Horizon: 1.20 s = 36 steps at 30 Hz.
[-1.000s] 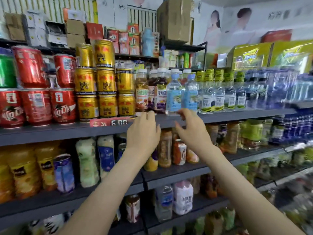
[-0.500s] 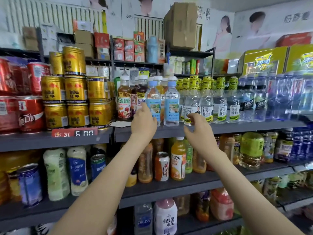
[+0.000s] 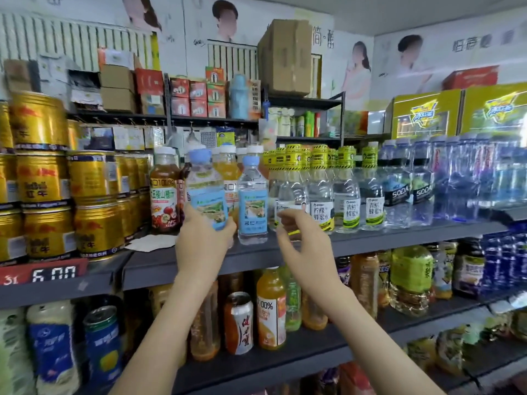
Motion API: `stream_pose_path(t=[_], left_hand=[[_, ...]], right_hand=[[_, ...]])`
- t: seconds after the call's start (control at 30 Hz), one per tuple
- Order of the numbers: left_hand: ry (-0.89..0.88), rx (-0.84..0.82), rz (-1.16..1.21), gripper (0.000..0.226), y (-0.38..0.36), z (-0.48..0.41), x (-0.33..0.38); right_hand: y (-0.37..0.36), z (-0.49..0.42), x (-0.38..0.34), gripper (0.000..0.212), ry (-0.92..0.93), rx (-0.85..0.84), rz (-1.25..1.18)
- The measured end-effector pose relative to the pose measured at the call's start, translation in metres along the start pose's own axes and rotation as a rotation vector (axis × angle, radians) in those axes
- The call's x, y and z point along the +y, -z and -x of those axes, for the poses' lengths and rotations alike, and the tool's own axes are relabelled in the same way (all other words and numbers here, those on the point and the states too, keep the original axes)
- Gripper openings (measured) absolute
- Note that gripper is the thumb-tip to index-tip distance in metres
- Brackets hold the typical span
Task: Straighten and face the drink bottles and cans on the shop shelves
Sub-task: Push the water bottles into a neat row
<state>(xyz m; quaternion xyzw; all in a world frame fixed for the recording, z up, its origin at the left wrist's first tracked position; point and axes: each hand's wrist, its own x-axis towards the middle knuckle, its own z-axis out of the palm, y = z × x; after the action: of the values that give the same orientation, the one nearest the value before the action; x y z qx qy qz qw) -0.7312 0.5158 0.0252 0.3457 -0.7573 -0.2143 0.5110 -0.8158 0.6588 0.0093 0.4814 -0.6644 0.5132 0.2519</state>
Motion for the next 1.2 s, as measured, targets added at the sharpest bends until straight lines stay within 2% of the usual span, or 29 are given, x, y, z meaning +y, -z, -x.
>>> stream_pose_path(t=[0.1,0.23,0.33,0.4,0.53,0.63,0.7,0.77,0.9,1.03,1.2], left_hand=[[-0.136,0.083,-0.013,0.082,0.013,0.046,0.033],[-0.3,0.013,-0.11,0.082,-0.015,0.101,0.095],[-0.464,-0.021,-0.131,0.076,-0.066,0.147,0.136],[-0.507,-0.041,-0.104,0.072,-0.102,0.18,0.169],[-0.661,-0.111,-0.013,0.078,-0.179,0.241,0.248],[-0.745,-0.262,0.124,0.076,-0.23,0.274,0.306],[-0.711,-0.43,0.228,0.075,-0.257,0.29,0.342],[-0.73,-0.473,0.261,0.071,-0.285,0.297,0.369],[-0.782,-0.392,0.184,0.057,-0.342,0.288,0.413],[-0.836,-0.302,0.014,0.05,-0.412,0.263,0.443],[-0.931,-0.033,-0.106,0.047,-0.499,0.222,0.475]], right_hand=[[0.021,0.002,-0.004,0.025,-0.017,-0.003,-0.173],[0.076,0.013,0.005,0.034,-0.078,-0.016,-0.359],[0.138,0.031,0.038,0.034,-0.128,0.036,-0.331],[0.187,0.046,0.07,0.037,-0.171,0.058,-0.299],[0.29,0.071,0.14,0.036,-0.259,0.179,-0.234],[0.362,0.082,0.195,0.032,-0.361,0.288,-0.257],[0.404,0.086,0.231,0.032,-0.416,0.353,-0.251],[0.441,0.086,0.264,0.031,-0.437,0.405,-0.215],[0.502,0.078,0.329,0.03,-0.454,0.46,-0.166],[0.545,0.055,0.399,0.04,-0.439,0.494,-0.118],[0.577,-0.013,0.484,0.042,-0.402,0.434,-0.105]])
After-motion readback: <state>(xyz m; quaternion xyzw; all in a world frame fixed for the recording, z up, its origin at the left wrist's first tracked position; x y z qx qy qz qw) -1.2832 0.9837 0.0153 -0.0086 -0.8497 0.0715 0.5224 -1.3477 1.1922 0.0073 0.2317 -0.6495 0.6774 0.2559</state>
